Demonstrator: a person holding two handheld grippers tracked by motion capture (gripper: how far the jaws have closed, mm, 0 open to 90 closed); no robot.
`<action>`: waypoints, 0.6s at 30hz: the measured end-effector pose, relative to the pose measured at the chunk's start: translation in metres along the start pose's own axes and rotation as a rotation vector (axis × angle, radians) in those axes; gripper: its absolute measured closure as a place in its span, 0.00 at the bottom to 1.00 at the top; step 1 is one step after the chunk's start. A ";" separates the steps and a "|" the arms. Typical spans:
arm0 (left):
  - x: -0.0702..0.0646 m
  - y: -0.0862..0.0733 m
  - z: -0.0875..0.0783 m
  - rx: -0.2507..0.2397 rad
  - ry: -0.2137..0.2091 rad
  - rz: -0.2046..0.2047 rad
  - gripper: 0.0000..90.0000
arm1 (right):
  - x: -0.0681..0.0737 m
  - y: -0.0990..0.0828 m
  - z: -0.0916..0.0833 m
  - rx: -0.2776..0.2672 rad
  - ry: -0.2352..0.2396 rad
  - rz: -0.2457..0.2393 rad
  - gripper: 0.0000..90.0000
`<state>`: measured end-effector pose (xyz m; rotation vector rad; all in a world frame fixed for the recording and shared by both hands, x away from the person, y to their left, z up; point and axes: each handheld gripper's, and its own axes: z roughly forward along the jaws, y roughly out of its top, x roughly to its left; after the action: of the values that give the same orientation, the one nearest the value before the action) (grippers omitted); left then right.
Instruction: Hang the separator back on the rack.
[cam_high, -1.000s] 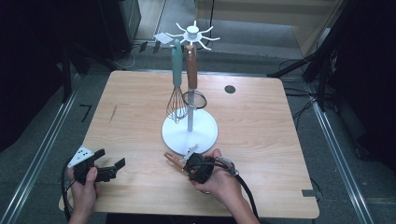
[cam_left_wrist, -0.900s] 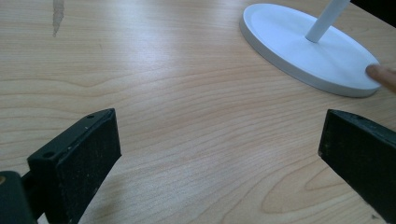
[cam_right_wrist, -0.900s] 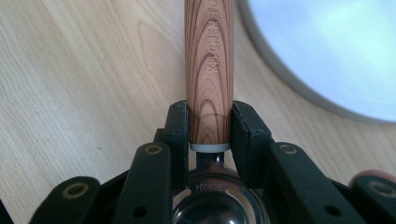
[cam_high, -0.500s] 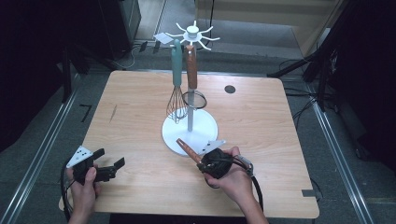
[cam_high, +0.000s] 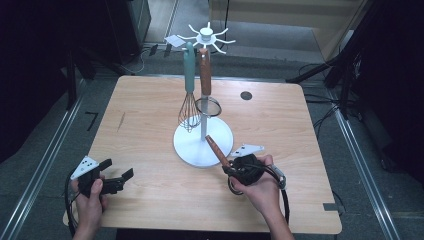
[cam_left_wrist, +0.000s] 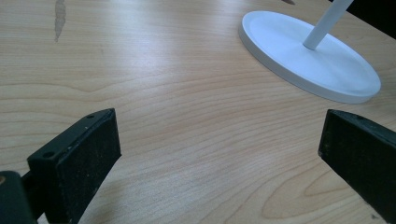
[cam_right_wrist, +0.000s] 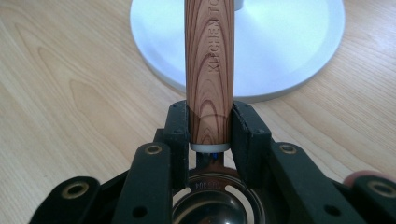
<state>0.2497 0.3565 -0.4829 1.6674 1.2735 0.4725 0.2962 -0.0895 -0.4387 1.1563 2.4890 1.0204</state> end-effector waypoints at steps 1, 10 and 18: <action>0.000 0.000 0.000 0.001 0.000 0.001 0.00 | -0.002 -0.001 -0.001 -0.009 0.000 0.003 0.79; 0.001 0.000 0.000 -0.003 0.001 -0.006 0.00 | -0.013 -0.003 -0.011 -0.098 -0.029 0.060 0.79; 0.000 0.000 0.000 0.000 0.000 0.001 0.00 | -0.021 -0.004 -0.024 -0.185 -0.060 0.108 0.79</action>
<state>0.2496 0.3565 -0.4829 1.6681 1.2725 0.4738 0.2973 -0.1190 -0.4263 1.2543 2.2531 1.1961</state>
